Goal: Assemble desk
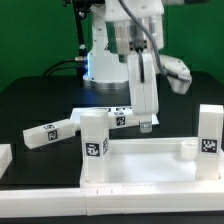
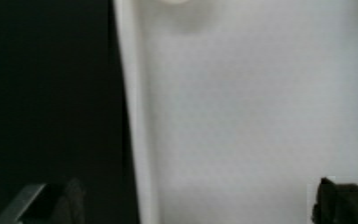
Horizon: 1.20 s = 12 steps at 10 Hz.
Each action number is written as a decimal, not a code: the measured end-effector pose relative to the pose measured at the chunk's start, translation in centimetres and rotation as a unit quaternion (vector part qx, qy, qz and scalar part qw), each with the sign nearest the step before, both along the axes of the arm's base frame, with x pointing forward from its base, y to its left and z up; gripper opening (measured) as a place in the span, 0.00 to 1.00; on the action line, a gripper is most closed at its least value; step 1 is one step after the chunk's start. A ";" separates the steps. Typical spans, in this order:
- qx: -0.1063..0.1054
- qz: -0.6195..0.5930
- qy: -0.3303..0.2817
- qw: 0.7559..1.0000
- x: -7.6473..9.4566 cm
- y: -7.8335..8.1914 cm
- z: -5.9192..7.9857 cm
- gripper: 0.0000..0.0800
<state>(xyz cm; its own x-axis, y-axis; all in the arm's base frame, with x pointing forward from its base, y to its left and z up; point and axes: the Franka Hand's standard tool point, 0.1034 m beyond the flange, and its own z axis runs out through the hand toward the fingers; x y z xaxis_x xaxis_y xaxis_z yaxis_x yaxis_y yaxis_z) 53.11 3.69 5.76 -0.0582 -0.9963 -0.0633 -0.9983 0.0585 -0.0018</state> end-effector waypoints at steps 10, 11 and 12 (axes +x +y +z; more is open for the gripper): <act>-0.028 0.015 0.015 0.999 -0.9 0.4 -4.0 0.21; -0.026 0.015 0.023 0.999 -1.4 0.5 -4.2 0.21; -0.026 0.015 0.022 0.999 -1.4 0.5 -4.2 0.07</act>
Offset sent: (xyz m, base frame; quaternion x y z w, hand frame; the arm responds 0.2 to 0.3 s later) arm 0.0085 0.0026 -0.0243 -0.0015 0.0205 0.0129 0.9997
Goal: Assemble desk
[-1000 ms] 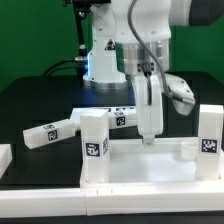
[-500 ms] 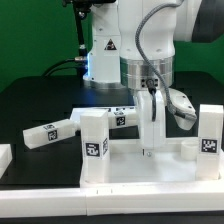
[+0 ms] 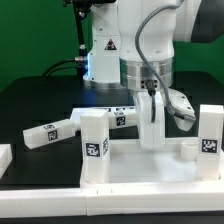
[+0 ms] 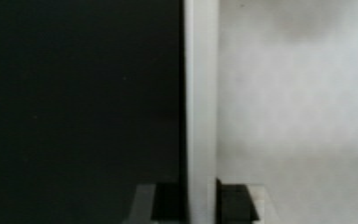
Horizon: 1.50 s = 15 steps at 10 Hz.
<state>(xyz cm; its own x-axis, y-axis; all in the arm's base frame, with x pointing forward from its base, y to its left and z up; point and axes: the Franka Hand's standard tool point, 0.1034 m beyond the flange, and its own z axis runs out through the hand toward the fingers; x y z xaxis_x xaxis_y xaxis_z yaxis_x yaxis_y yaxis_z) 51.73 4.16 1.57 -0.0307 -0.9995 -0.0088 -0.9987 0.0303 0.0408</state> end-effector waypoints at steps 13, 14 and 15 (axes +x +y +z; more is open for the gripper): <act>0.011 0.428 0.027 0.903 -2.3 -4.3 6.9 0.09; 0.013 0.441 0.027 0.897 -2.3 -4.4 6.8 0.09; 0.015 0.483 0.026 0.875 -2.3 -4.5 6.8 0.07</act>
Offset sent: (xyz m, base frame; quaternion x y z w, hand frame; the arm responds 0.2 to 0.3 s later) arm -0.0323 -0.0076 0.0409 -0.0043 -0.0082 -0.1533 0.9881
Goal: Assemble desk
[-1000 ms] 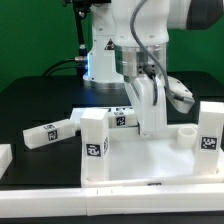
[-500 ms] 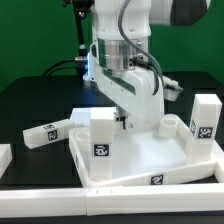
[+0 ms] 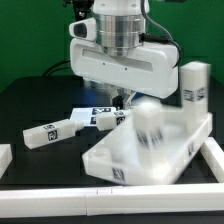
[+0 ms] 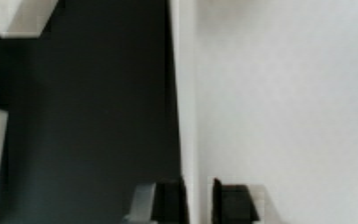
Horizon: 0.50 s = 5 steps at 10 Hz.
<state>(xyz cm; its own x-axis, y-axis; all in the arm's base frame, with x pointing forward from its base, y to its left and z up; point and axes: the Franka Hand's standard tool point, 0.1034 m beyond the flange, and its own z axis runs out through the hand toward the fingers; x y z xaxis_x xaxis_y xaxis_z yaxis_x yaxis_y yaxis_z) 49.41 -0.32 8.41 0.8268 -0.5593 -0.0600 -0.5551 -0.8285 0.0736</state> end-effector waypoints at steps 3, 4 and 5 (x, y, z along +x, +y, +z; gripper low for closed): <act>0.023 0.231 -0.010 0.973 4.8 -1.2 2.8 0.04; 0.021 0.279 -0.012 0.960 5.3 -1.0 2.7 0.03; 0.023 0.291 -0.010 0.956 5.2 -1.1 2.6 0.03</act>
Offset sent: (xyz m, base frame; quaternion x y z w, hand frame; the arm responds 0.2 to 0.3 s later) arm 0.0218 0.0097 0.0100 -0.0154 -0.0049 -0.2884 0.9574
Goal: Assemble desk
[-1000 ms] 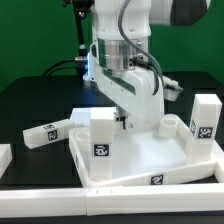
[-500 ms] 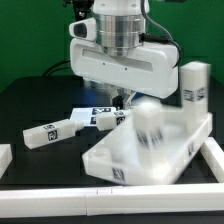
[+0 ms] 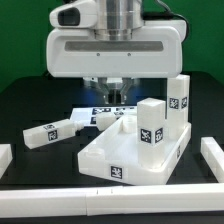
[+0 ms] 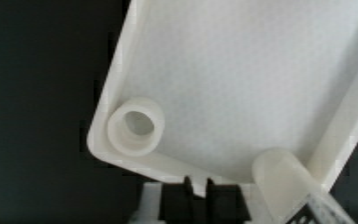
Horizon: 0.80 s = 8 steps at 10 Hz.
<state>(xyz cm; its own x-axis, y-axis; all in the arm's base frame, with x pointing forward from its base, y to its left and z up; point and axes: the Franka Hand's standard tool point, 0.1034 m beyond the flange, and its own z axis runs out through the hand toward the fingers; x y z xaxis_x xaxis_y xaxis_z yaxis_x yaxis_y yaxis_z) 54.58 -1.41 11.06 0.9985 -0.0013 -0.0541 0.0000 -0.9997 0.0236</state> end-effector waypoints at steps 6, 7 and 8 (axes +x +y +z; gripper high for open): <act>0.010 -0.074 -0.009 0.997 -2.5 -0.4 -2.9 0.74; 0.014 -0.080 -0.011 0.997 -2.5 -0.5 -2.8 0.74; 0.013 -0.086 -0.011 0.996 -2.5 -1.1 -2.8 0.79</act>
Offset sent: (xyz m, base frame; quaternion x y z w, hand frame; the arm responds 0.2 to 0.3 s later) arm -0.0350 -0.0031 -0.0305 0.1696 -0.0027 0.2396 0.9559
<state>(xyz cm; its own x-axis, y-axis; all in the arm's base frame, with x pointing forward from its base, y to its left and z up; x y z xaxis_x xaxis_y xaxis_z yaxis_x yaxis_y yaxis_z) 52.09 -2.52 8.23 0.9846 -0.1713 -0.0349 -0.1716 -0.9852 -0.0046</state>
